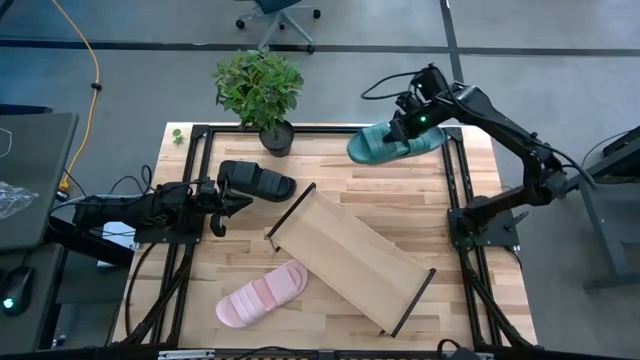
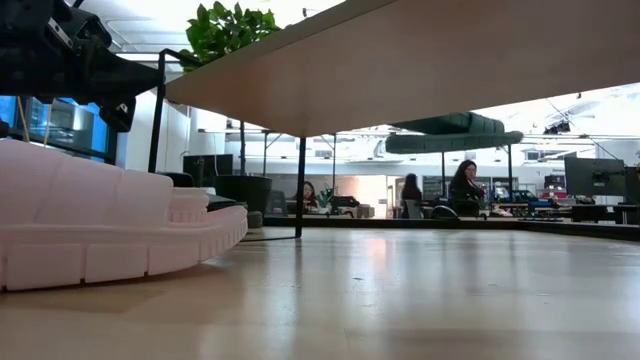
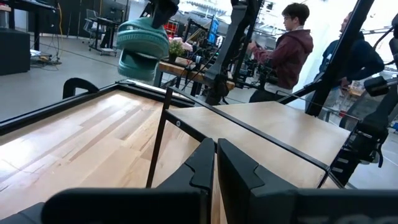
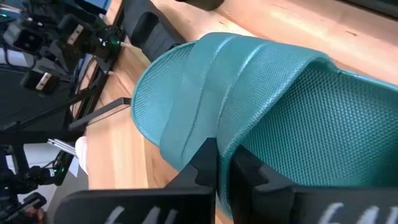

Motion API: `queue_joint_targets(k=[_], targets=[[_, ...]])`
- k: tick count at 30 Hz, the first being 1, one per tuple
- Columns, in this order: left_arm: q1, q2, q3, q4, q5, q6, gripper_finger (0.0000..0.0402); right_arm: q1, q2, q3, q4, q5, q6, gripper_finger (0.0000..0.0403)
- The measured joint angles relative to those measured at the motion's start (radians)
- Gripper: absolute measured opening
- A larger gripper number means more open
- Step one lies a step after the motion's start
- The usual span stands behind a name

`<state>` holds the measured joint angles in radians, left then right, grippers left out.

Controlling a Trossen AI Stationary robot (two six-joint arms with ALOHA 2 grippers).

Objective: Pick and place slides into the shelf
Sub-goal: Put the green pair of slides on the shelf

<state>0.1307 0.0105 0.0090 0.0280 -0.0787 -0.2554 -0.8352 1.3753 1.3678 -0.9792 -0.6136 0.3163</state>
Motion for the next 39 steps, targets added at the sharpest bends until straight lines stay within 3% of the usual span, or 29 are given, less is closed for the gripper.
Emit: queue_joint_targets(k=[22, 39], targets=[[0.000, 0.000, 0.000, 0.000, 0.000, -0.003, 0.0010, 0.001, -0.175, 0.000, 0.004, 0.003, 0.093, 0.0000], [0.000, 0.000, 0.000, 0.000, 0.000, -0.012, 0.0010, 0.124, -0.257, 0.000, 0.081, 0.013, 0.195, 0.0000]])
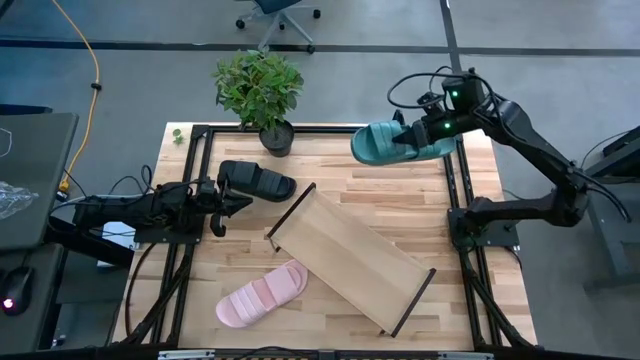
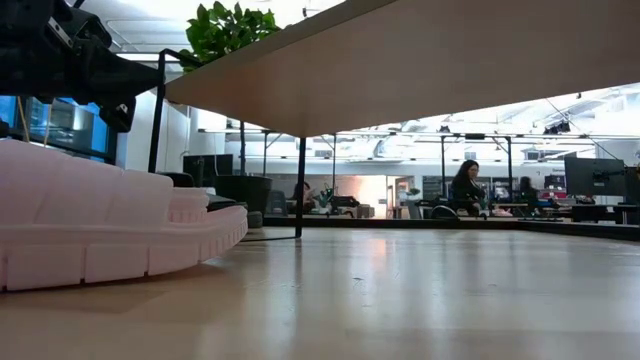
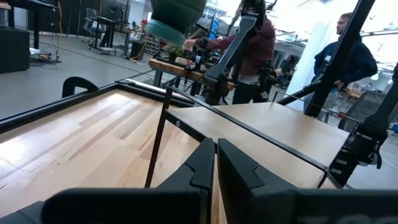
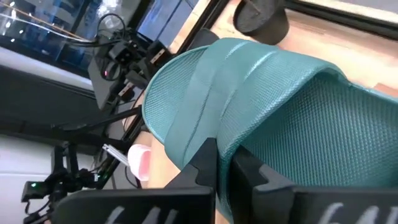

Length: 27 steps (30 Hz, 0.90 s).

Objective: Pick and place slides into the shelf
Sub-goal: Put the green pair of slides on the shelf

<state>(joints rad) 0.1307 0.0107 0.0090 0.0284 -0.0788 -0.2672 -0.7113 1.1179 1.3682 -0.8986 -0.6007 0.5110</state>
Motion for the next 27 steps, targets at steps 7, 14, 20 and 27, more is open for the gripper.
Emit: queue_joint_targets(k=[7, 14, 20, 27], targets=[[0.000, 0.000, 0.000, 0.000, 0.000, -0.011, 0.0010, 0.073, -0.014, 0.000, 0.003, 0.015, 0.013, 0.0000], [0.000, 0.000, 0.000, 0.000, -0.004, -0.011, 0.0010, 0.157, -0.015, 0.000, 0.006, 0.024, 0.031, 0.0000], [0.000, 0.000, 0.000, 0.001, -0.008, -0.011, 0.0010, 0.223, -0.015, 0.000, 0.006, 0.057, 0.036, 0.0000], [0.000, 0.000, 0.000, 0.001, -0.012, -0.011, 0.0010, 0.293, -0.014, 0.011, -0.004, 0.113, 0.049, 0.0000]])
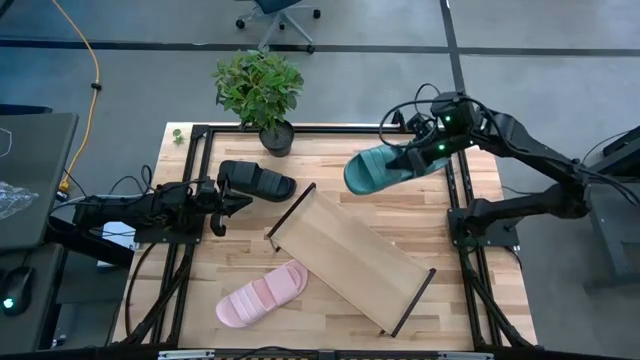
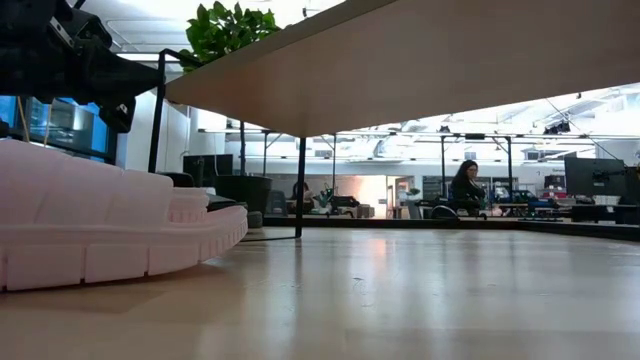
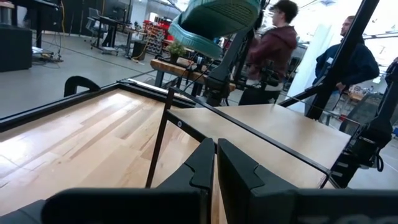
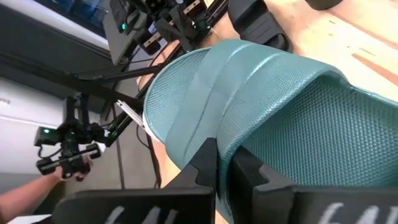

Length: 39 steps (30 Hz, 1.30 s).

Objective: Pick and place slides into the shelf
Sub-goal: Put the green pair of slides on the shelf

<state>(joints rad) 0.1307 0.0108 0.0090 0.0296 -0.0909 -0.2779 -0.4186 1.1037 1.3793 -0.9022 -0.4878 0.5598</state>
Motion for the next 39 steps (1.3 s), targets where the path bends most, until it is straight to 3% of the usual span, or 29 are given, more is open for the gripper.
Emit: queue_joint_targets(k=[8, 16, 20, 28, 39], targets=[[0.000, 0.000, 0.000, 0.000, -0.001, 0.000, 0.0010, 0.053, 0.033, 0.165, -0.074, 0.072, -0.026, 0.0000], [0.000, 0.000, 0.000, 0.003, -0.015, 0.000, 0.0010, 0.150, 0.113, 0.359, -0.258, 0.230, -0.101, 0.0000], [0.000, 0.000, 0.000, 0.003, -0.015, 0.000, 0.0010, 0.200, 0.158, 0.426, -0.324, 0.260, -0.125, 0.0000], [0.000, 0.000, 0.000, 0.003, -0.015, 0.008, 0.0010, 0.315, 0.200, 0.449, -0.337, 0.304, -0.138, 0.0000], [0.000, 0.000, 0.000, 0.003, -0.015, 0.035, 0.0010, 0.492, 0.213, 0.450, -0.345, 0.483, 0.012, 0.0000]])
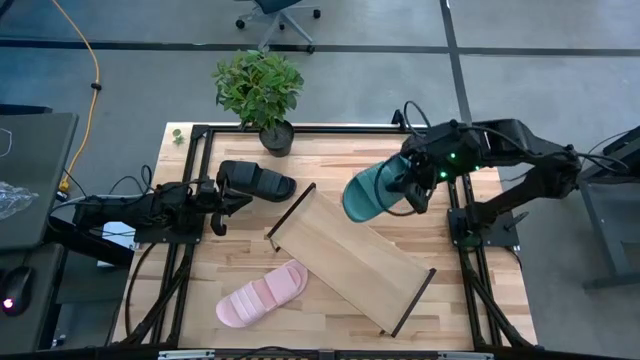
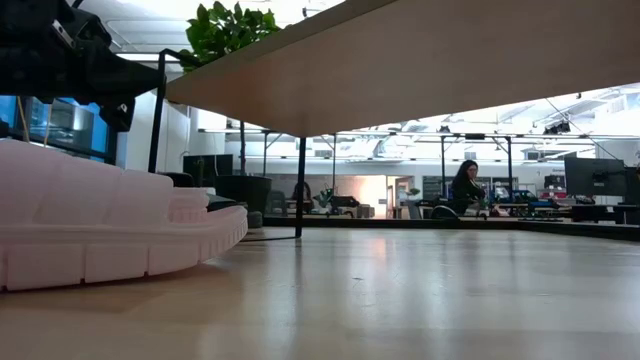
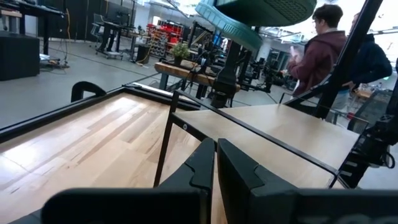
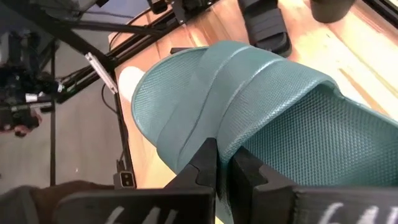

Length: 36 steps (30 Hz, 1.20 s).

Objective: Pick and place slides into the shelf
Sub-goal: Put the green pair of slides on the shelf

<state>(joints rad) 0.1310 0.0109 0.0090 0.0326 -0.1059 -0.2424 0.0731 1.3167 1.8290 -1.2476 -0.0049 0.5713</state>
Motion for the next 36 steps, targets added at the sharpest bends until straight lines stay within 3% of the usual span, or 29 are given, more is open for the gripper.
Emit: queue_joint_targets(k=[11, 16, 36], targets=[[0.000, 0.000, 0.000, -0.011, 0.074, -0.021, 0.0010, 0.092, 0.026, 0.000, 0.001, 0.128, 0.180, 0.0000], [0.000, 0.000, 0.000, -0.020, 0.122, -0.024, 0.0010, 0.114, 0.049, 0.000, -0.005, 0.135, 0.254, 0.0000], [0.000, 0.000, 0.000, -0.021, 0.124, -0.005, 0.0010, 0.225, 0.124, 0.000, -0.012, 0.148, 0.407, 0.0000]])
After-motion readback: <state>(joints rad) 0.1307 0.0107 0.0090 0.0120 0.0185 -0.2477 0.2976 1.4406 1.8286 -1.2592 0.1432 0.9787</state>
